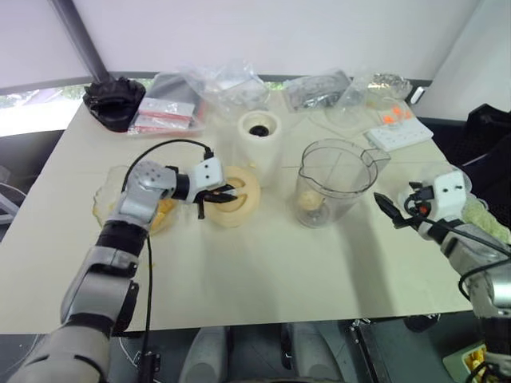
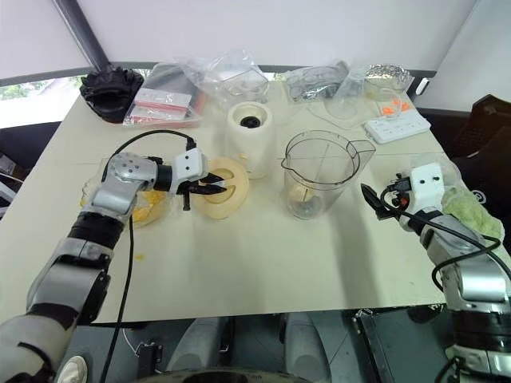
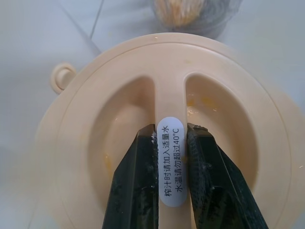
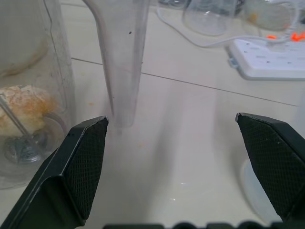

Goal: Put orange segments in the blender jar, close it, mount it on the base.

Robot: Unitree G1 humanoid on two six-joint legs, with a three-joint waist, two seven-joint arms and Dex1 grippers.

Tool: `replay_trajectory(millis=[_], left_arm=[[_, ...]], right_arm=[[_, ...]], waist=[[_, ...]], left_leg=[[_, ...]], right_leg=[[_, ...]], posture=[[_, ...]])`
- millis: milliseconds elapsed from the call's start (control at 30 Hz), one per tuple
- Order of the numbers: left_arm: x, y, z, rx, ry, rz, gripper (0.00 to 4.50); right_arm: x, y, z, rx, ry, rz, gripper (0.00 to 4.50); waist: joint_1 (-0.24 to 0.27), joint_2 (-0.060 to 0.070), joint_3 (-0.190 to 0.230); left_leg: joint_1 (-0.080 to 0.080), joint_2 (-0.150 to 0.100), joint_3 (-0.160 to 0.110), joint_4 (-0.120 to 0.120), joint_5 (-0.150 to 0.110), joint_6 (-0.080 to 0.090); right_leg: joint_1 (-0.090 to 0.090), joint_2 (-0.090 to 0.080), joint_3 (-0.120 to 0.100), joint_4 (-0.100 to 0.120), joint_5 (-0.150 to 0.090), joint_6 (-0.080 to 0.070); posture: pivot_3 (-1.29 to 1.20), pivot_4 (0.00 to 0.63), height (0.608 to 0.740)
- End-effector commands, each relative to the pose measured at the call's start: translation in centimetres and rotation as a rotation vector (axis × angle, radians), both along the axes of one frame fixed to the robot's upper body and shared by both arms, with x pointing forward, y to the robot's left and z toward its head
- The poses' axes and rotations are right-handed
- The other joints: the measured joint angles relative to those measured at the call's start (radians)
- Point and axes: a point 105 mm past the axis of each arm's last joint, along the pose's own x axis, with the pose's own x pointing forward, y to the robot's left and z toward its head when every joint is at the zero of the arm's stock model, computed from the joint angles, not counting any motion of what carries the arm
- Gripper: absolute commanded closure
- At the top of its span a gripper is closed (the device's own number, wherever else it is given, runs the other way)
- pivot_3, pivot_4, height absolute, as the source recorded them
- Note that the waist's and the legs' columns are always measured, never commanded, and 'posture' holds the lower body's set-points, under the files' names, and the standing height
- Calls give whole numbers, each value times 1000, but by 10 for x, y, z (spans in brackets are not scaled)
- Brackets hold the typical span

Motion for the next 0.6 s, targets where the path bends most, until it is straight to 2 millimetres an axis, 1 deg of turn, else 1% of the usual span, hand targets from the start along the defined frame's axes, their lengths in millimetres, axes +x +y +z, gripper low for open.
replay_trajectory(millis=[33, 133, 333, 600], left_arm=[[-2, -1, 24, -51, -59, 21, 4248], [-4, 0, 26, -49, -62, 34, 4248], [-3, 3, 31, -49, -77, 51, 4248], [-3, 4, 35, -50, -92, 64, 4248]], right_arm=[[8, 7, 10, 25, -45, 59, 0], [15, 12, 11, 44, -52, 94, 0], [26, 14, 11, 85, -77, 136, 0], [43, 16, 4, 127, -85, 162, 0]], waist=[[0, 0, 0], [-4, 0, 0], [-10, 0, 0], [-25, 0, 0]], left_leg=[[1, 0, 0, 0, 0, 0], [1, 0, 0, 0, 0, 0], [1, 0, 0, 0, 0, 0], [1, 0, 0, 0, 0, 0]], right_leg=[[0, 0, 0, 1, 0, 0], [0, 1, 0, 3, 0, 0], [-1, 1, 0, 4, 0, 0], [-1, 1, 0, 4, 0, 1]], posture=[[0, 150, 740], [0, 150, 740], [0, 150, 740], [0, 150, 740]])
